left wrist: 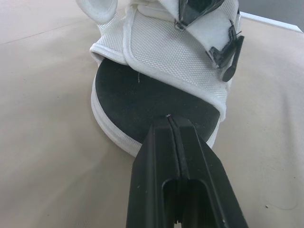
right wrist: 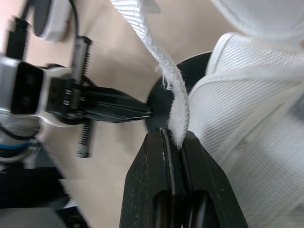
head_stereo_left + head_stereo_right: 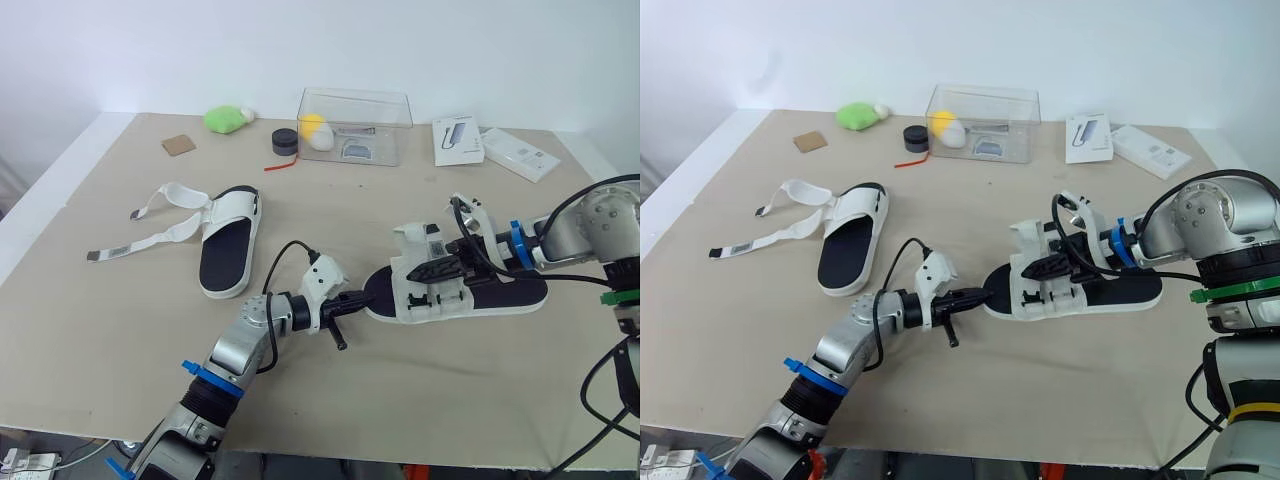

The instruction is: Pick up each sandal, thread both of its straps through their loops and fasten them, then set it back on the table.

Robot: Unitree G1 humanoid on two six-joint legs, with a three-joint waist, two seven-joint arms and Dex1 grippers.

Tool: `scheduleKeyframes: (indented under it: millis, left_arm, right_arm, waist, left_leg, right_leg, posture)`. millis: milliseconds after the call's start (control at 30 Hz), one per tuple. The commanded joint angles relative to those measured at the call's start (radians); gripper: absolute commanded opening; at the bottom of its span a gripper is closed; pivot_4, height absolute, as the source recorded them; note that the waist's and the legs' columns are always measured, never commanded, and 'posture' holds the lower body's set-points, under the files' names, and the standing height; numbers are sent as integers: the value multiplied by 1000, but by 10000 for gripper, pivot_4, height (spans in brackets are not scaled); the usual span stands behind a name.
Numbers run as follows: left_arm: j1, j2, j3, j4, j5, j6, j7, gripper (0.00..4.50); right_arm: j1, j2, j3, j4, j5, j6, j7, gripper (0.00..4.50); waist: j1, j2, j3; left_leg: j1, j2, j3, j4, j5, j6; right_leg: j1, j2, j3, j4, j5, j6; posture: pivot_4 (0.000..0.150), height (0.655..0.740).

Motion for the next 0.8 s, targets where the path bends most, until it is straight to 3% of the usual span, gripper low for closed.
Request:
scheduleKeyframes:
  millis: [33, 800]
  left_arm:
    - [23, 9, -19, 13, 19, 27, 9, 0]
    - [19, 6, -16, 20, 20, 27, 10, 0]
  right_arm:
    - [27, -26, 18, -63, -63, -17, 69, 593]
    - [101, -78, 97, -230, -310, -207, 400, 593]
  waist:
    - [0, 0, 0]
    - [0, 0, 0]
  left_leg:
    - [0, 0, 0, 0, 0, 0]
    - [0, 0, 0, -1, -1, -1]
  right_leg:
    - [0, 0, 0, 0, 0, 0]
    - [0, 0, -1, 0, 1, 3]
  posture:
    - [1500, 7400]
    - [1500, 7400]
